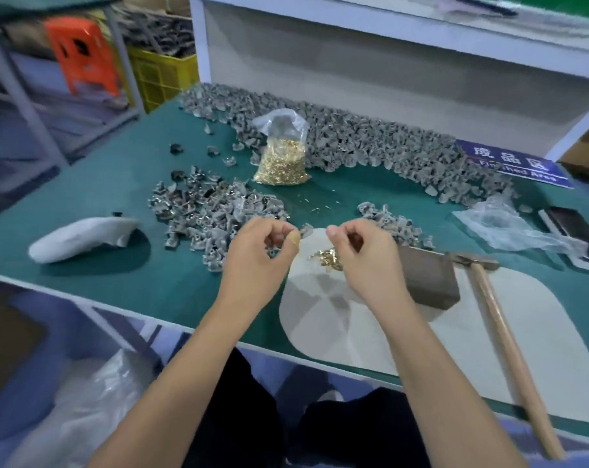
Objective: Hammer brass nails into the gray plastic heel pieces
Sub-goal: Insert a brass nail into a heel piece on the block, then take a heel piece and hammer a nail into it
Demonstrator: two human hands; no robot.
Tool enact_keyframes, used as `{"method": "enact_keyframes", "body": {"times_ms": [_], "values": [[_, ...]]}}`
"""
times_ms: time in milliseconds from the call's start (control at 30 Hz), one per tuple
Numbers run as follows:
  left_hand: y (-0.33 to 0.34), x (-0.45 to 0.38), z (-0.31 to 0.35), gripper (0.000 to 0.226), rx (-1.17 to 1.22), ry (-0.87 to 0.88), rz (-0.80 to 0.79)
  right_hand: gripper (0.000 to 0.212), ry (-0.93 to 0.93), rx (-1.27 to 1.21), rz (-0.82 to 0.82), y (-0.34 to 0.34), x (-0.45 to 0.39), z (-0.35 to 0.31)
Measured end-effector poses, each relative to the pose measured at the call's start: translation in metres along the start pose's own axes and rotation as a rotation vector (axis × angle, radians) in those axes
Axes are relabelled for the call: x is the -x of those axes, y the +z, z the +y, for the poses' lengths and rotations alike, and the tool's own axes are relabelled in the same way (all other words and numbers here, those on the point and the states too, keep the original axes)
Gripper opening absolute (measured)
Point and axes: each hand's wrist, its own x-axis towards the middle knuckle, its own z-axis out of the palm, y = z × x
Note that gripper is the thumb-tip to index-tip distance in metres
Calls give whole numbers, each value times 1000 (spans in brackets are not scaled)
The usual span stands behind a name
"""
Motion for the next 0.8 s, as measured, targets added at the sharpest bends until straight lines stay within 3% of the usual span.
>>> {"method": "enact_keyframes", "body": {"times_ms": [267, 500, 800], "values": [[-65, -8, -41, 6, -196, -64, 185, 23, 28, -279, -132, 68, -11, -40], [-61, -8, -53, 7, -211, -107, 191, 17, 442, -766, -413, 86, -17, -49], [-63, -12, -67, 11, -50, -179, 116, 8, 499, -776, -380, 102, -22, -44]]}}
